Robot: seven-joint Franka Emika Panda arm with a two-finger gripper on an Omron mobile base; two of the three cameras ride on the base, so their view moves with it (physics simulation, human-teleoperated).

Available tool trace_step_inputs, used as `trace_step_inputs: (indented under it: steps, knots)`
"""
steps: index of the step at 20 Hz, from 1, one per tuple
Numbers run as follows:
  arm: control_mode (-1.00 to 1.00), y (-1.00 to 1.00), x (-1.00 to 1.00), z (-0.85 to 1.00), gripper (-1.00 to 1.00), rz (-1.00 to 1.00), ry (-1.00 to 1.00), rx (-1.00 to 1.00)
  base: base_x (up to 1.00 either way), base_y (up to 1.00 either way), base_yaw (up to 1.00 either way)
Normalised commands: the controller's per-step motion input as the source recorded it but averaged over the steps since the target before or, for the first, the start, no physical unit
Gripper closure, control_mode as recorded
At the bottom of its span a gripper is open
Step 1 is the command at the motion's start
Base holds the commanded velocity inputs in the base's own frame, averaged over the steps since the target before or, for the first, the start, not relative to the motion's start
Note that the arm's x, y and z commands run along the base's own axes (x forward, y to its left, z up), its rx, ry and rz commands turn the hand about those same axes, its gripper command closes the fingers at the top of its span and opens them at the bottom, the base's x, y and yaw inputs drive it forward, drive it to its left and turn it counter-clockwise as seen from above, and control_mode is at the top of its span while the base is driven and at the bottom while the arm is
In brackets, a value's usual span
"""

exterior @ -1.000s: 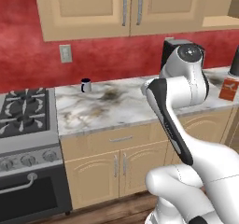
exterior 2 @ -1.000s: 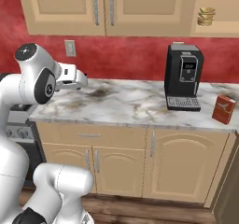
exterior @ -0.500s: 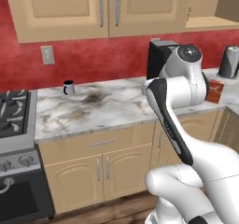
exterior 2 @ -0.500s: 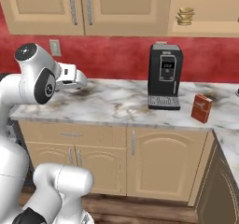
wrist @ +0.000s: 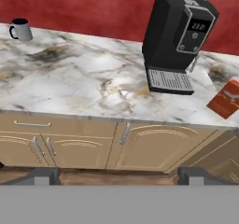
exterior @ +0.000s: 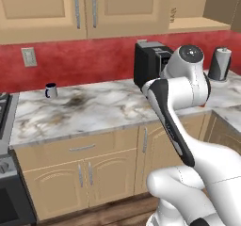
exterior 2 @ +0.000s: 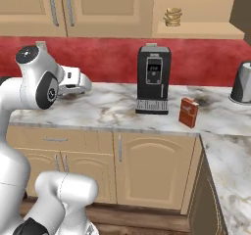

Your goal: Pick the jam and cereal from the counter and place them in the cabinets closest to them.

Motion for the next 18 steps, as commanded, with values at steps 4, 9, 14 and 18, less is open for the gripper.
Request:
trace_step_inputs:
  steps: [4,9,14,18]
  knots:
    - [1.0,0.0,0.0,0.0,-1.0,0.0,0.0,0.0,0.0,-0.52,0.0]
    - [1.0,0.0,0.0,0.0,-1.0,0.0,0.0,0.0,0.0,-0.51,0.0]
    - [1.0,0.0,0.0,0.0,-1.0,0.0,0.0,0.0,0.0,-0.51,0.0]
    - [1.0,0.0,0.0,0.0,-1.0,0.0,0.0,0.0,0.0,-0.49,0.0]
